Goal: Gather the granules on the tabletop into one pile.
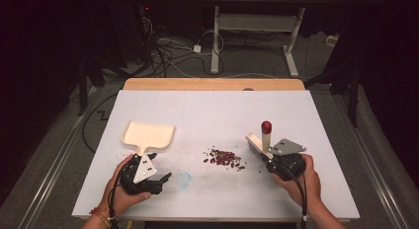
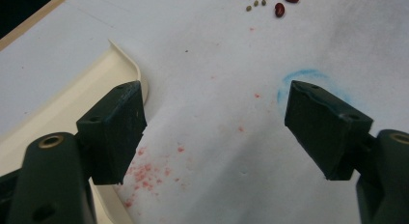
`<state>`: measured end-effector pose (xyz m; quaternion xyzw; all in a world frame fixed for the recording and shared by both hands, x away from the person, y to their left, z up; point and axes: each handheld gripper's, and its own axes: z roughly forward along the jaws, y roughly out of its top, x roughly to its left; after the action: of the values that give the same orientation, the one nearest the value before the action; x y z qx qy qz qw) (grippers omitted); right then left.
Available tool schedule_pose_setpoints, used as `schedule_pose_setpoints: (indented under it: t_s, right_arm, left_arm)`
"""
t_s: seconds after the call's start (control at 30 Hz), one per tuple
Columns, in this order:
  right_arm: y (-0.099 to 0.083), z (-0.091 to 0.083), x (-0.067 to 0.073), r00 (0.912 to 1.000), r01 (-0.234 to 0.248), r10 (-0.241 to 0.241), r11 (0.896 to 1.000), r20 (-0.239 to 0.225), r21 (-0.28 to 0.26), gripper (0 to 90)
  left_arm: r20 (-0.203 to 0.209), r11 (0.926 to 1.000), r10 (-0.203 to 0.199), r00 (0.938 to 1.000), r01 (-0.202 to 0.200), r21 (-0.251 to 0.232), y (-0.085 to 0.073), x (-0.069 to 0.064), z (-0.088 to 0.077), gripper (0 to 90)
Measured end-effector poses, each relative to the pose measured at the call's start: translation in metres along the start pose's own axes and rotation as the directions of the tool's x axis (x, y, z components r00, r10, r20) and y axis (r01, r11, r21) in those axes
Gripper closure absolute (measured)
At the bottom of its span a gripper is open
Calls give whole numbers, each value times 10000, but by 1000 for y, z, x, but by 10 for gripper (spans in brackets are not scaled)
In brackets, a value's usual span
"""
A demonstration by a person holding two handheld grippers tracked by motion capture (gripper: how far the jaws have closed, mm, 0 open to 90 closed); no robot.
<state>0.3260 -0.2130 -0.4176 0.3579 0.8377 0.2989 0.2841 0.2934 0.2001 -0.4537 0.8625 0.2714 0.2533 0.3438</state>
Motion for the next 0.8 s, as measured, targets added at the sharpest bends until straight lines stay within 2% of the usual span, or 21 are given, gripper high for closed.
schedule_pose_setpoints:
  t_s: [0.03,0.17,0.23,0.33,0.37,0.5,0.6,0.63,0.7,0.8]
  right_arm:
    - [0,1,3,9999,-90,90,10000,-94,3,672]
    - [8,6,19,9998,178,-176,9998,-132,128,672]
    - [12,11,29,9998,196,-197,9996,47,197,671]
    - [19,19,40,9996,43,-46,9999,272,103,671]
    - [23,22,44,9988,-53,49,9999,489,86,671]
    - [32,31,52,9967,-325,330,9994,746,-72,671]
    - [37,35,59,9951,-562,582,9980,800,-273,671]
    - [39,37,63,9948,-764,788,9963,646,-399,671]
    - [42,40,69,9945,-669,706,9965,769,-498,671]
    - [46,41,71,9941,-776,830,9941,697,-763,672]
  left_arm:
    - [9,10000,5,10000,-5,-3,0,0,0,215]
    - [82,10000,58,9999,-58,-28,1,1,1,215]
    - [127,9999,81,9999,-81,-60,1,1,1,215]
    - [204,9997,197,9996,-194,-129,2,0,1,215]
    - [211,9996,235,9995,-232,-149,2,0,1,215]
    - [276,9992,337,9990,-331,-218,3,-1,0,215]
    - [331,9991,329,9989,-320,-276,2,0,0,215]
    - [341,9991,326,9989,-316,-282,2,0,0,215]
    - [360,9991,336,9988,-326,-278,2,0,0,215]
    - [379,9992,311,9988,-302,-247,2,0,1,215]
